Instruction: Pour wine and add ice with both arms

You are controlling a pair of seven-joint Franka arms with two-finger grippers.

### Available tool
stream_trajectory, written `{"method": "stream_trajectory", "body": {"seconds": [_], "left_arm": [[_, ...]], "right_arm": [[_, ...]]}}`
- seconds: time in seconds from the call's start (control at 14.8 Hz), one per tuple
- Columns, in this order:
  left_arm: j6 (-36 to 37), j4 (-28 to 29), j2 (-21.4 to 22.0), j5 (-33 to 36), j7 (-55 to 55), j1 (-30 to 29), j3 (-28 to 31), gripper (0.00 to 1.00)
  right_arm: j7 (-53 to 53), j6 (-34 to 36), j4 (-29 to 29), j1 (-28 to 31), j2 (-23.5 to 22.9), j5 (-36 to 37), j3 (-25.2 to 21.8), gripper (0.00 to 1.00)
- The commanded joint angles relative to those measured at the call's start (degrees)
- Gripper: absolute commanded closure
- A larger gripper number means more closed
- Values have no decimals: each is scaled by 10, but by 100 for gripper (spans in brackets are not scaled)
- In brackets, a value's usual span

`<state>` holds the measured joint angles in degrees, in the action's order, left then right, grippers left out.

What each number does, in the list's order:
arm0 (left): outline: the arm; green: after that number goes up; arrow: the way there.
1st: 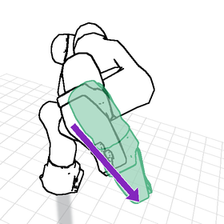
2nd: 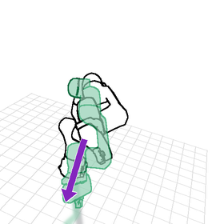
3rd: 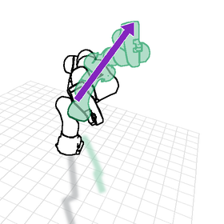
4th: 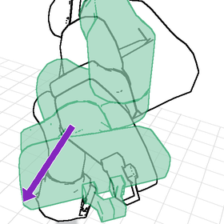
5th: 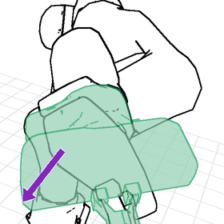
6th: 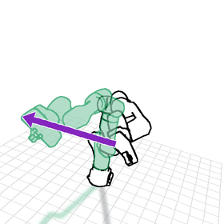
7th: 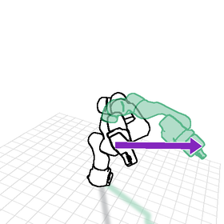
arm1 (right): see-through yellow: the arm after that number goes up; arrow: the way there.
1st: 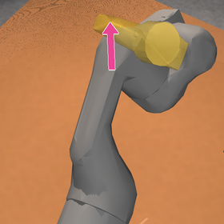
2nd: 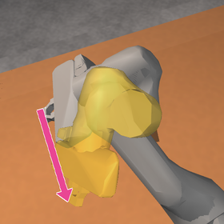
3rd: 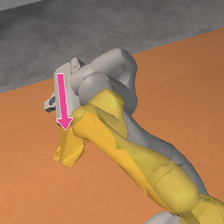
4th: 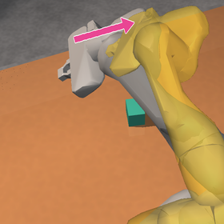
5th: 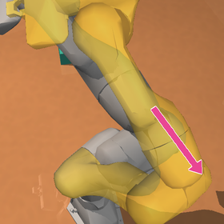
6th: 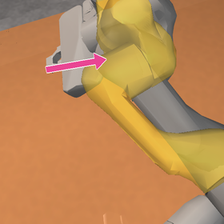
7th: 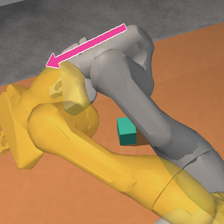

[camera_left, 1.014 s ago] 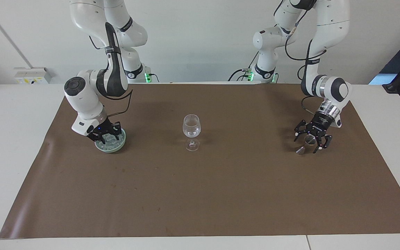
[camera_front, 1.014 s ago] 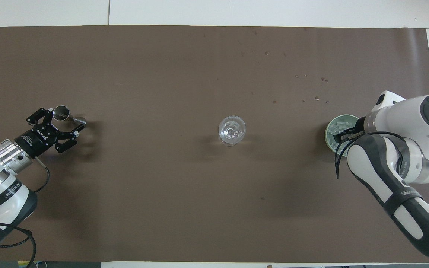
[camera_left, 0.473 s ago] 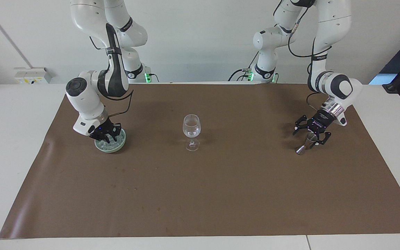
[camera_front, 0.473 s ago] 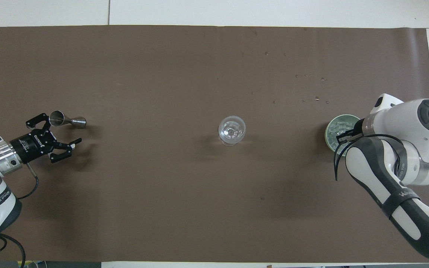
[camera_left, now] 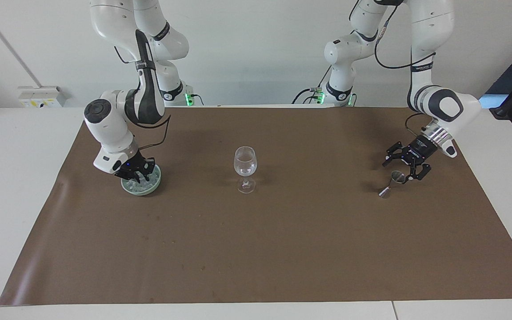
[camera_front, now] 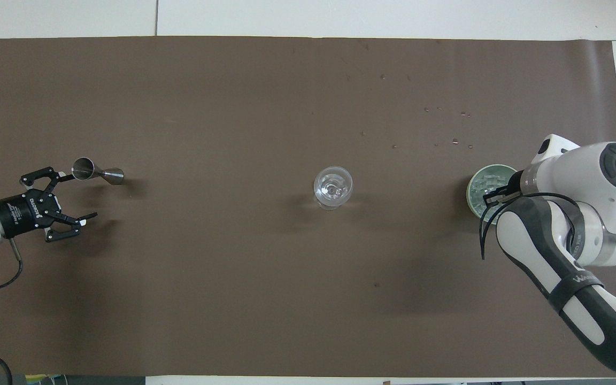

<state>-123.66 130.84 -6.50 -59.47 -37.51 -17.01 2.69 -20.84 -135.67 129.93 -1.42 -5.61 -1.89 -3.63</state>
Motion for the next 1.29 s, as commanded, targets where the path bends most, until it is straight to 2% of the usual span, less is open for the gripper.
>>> {"method": "stream_trajectory", "body": {"seconds": [0.0,0.2,0.34,0.61,0.74,0.88,1.01,1.15,1.22], "left_arm": [[40,-60,-3,99,2,-17,7,0],[66,-152,-21,220,2,-22,6,0],[80,-209,-25,241,-4,-16,7,0],[148,-294,-26,321,-4,-16,5,0],[163,-314,-22,354,-1,-8,1,0],[164,-326,-14,396,0,28,0,0],[173,-337,-5,438,8,60,-1,0],[187,-339,10,467,30,95,0,0],[196,-339,21,483,45,110,0,0]], "right_arm": [[-17,36,-29,3,6,-11,1,86],[-16,97,-82,2,9,-11,2,86],[-10,141,-121,-1,12,-11,5,86],[81,270,-248,-34,9,-10,23,86],[144,319,-305,-70,6,-9,23,86],[221,345,-349,-118,3,-8,23,86],[323,375,-406,-168,-19,-8,23,85],[391,388,-460,-200,-42,-10,23,86],[416,383,-468,-217,-47,-11,23,86]]}}
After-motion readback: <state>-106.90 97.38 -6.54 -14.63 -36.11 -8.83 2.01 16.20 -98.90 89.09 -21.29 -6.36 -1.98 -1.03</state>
